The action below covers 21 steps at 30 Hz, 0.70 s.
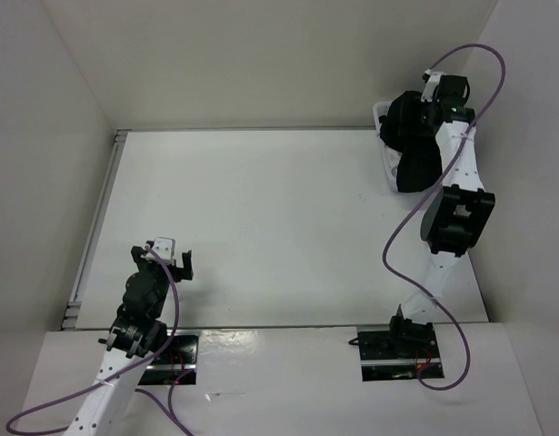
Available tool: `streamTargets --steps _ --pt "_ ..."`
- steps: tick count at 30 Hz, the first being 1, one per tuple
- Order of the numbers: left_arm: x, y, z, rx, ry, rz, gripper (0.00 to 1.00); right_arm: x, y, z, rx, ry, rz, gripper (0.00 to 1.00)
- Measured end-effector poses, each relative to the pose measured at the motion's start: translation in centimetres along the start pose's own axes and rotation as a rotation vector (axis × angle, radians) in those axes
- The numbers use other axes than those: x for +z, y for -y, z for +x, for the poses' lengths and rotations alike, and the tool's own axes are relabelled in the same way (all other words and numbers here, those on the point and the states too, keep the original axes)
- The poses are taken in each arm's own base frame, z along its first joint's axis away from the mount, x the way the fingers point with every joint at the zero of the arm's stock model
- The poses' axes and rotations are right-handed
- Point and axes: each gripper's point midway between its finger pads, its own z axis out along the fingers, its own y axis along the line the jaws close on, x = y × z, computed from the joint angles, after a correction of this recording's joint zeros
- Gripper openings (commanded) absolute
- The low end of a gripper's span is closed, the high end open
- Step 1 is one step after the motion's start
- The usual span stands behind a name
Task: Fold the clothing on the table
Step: Grab the skirt from the pile, then move the skirt to the center of the board
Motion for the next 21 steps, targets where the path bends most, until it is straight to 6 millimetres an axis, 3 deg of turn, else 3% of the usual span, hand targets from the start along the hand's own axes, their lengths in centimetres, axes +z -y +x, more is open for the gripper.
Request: streamTargets --steps 2,3,4,5,8,11,14,16,18,21 --pt "0.0 0.0 0.0 0.000 0.000 0.000 1.00 1.1 -0.4 -0.6 -0.017 0.006 0.005 0.75" --pt "0.0 0.0 0.0 0.000 0.000 0.000 1.00 1.8 -0.5 -0.7 -0.022 0.004 0.009 0.59" --pt "0.0 0.0 0.0 0.000 0.000 0.000 1.00 2.4 -0.7 -0.7 -0.031 0.001 0.013 0.16" --pt "0.0 0.0 0.0 0.000 0.000 0.000 1.00 3.1 -0.8 -0.7 -0.040 -0.004 0.017 0.00" --pt "0.0 0.0 0.0 0.000 0.000 0.000 1.00 4.8 -1.4 -0.1 -0.045 -0.029 0.034 0.00" --pt "0.0 0.0 0.0 0.000 0.000 0.000 1.00 4.9 -2.1 0.5 -0.054 -0.060 0.035 0.00" --pt "0.0 0.0 0.0 0.000 0.000 0.000 1.00 2.8 -3.4 -2.3 -0.067 -0.019 0.010 0.00" --pt "0.0 0.0 0.0 0.000 0.000 0.000 1.00 0.0 -5.0 -5.6 -0.086 0.060 -0.030 0.00" --pt "0.0 0.0 0.0 0.000 0.000 0.000 1.00 -4.2 -7.7 -8.7 -0.123 0.148 -0.091 0.00" --pt "0.0 0.0 0.0 0.000 -0.001 0.000 1.00 -13.2 -15.0 -12.1 -0.250 0.296 -0.301 0.00"
